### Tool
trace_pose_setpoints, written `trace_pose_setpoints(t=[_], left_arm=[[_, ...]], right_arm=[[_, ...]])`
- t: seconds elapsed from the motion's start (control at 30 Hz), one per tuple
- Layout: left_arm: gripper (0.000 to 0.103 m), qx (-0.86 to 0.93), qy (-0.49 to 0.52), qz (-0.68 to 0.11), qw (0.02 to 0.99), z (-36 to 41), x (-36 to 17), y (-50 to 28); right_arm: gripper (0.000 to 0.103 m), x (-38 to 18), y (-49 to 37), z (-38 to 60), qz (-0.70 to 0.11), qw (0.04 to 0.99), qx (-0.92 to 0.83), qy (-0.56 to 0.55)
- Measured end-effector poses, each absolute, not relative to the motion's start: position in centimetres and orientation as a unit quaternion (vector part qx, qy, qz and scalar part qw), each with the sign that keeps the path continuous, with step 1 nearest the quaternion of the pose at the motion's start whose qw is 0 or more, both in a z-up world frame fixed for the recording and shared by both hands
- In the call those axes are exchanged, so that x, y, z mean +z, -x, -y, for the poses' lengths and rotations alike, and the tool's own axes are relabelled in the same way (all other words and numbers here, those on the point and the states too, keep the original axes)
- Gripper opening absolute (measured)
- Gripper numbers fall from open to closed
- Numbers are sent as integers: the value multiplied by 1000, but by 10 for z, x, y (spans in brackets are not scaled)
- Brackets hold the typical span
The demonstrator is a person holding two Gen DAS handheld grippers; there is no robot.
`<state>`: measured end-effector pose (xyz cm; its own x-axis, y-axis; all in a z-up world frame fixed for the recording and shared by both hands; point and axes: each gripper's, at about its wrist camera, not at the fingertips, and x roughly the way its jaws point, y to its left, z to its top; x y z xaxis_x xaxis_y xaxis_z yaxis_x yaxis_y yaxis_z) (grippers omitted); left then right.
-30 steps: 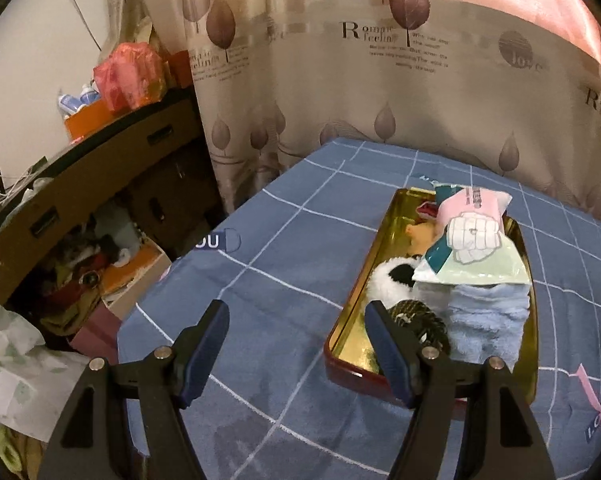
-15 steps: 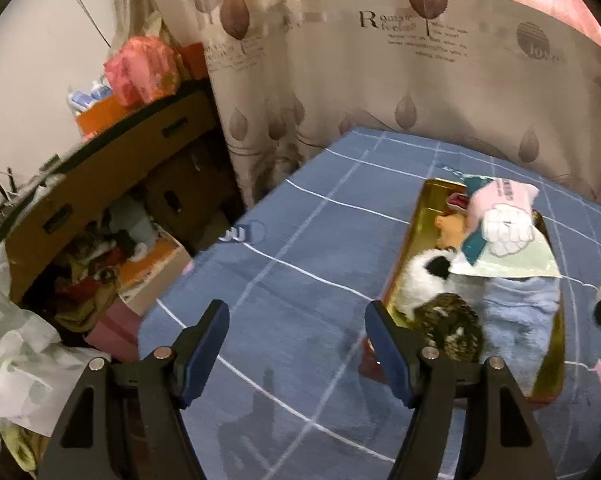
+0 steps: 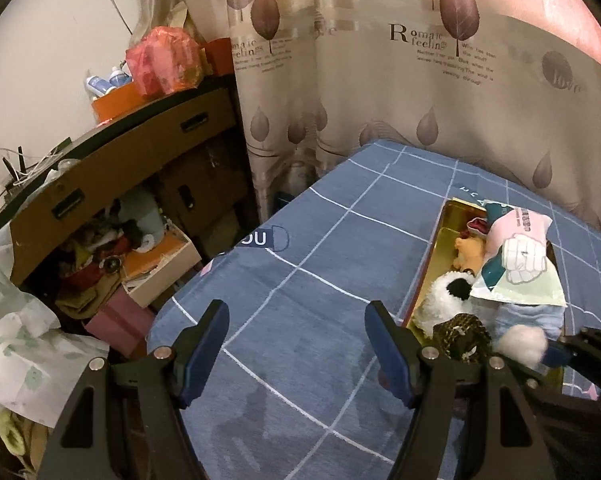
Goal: Organize soft objects
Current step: 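Carry the cotton ball into the tin and open the right gripper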
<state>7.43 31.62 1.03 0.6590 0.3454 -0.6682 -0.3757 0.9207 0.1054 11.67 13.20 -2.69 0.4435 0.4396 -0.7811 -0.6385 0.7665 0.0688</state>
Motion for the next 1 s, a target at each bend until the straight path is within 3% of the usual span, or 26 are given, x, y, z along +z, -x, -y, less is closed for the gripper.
trace_pose_setpoints(t=[0.47, 0.57, 0.83, 1.0], left_arm=[[72, 165, 6, -369, 914, -298, 4, -77], [72, 156, 7, -368, 917, -294, 3, -77], [72, 130, 38, -372, 918, -288, 3, -76], [72, 127, 36, -367, 921, -280, 4, -75]], right_arm=[[30, -44, -143, -130, -420, 860, 247, 149], [37, -42, -140, -129, -418, 860, 251, 148], [72, -26, -122, -121, -406, 868, 255, 129], [77, -14, -112, -110, -399, 875, 251, 109]])
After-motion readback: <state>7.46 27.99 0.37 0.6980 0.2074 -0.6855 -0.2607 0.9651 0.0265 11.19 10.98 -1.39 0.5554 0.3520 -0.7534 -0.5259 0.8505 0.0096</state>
